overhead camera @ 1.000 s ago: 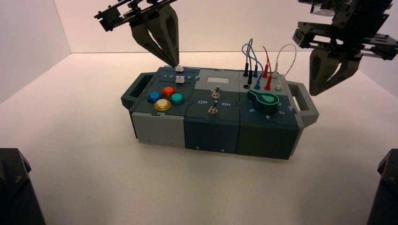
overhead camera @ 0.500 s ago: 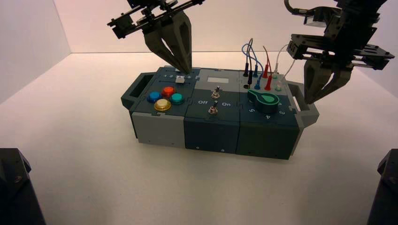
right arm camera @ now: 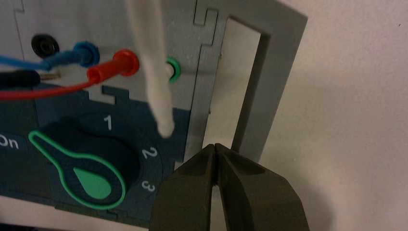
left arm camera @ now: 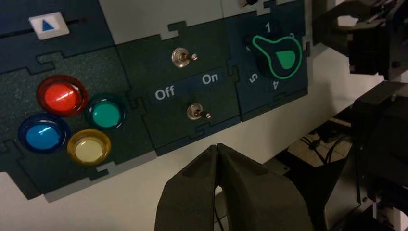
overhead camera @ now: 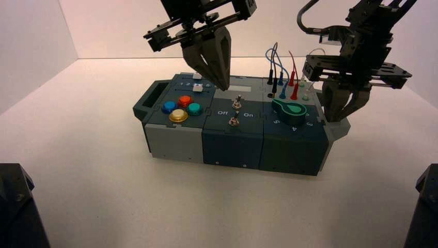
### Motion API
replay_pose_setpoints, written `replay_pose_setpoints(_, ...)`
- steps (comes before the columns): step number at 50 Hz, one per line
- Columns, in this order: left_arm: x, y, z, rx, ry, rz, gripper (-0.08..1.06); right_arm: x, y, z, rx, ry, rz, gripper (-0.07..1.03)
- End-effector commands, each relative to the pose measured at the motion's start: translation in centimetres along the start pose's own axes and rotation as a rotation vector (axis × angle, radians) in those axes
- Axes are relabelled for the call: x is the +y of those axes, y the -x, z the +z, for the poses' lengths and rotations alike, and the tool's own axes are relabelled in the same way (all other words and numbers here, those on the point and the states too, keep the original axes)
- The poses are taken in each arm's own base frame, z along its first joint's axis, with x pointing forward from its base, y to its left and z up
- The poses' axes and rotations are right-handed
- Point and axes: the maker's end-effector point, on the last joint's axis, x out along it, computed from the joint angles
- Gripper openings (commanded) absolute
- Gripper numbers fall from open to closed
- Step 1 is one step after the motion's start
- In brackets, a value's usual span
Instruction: Flip the bottom switch off with the left gripper.
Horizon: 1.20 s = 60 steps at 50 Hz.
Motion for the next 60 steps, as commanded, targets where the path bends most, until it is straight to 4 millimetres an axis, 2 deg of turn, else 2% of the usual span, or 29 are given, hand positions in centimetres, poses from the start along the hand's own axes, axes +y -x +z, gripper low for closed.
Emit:
replay_pose_setpoints(1, -1.1, 0.0, 0.8, -0.022, 0.006, -0.018, -0.03, 0.5, -0.3, 1.0, -0.036, 0.030, 0.004, -0.02)
replay_pose_setpoints(17, -3.3, -1.9, 0.5, 0.017, -0.008, -0.040, -0.03, 0.5, -0.5, 1.2, -0.056, 0.035, 0.006, -0.02)
replay_pose_setpoints(31, -3.0, -2.4, 0.2, 0.026, -0.001, -0.034, -0.03, 0.2, -0.9, 0.8, -0.051, 0.044, -0.001, -0.02)
replay_pose_setpoints(41, -2.6, -3.4, 0.6, 0.020, 0.002, -0.019, -0.03, 0.3, -0.9, 1.1, -0.065, 0.044, 0.003, -0.02)
replay_pose_setpoints(60, -2.3, -3.4, 0.9, 0.000, 0.004, -0.016, -0.03, 0.3, -0.9, 1.0, -0.066, 0.045, 0.003, -0.02)
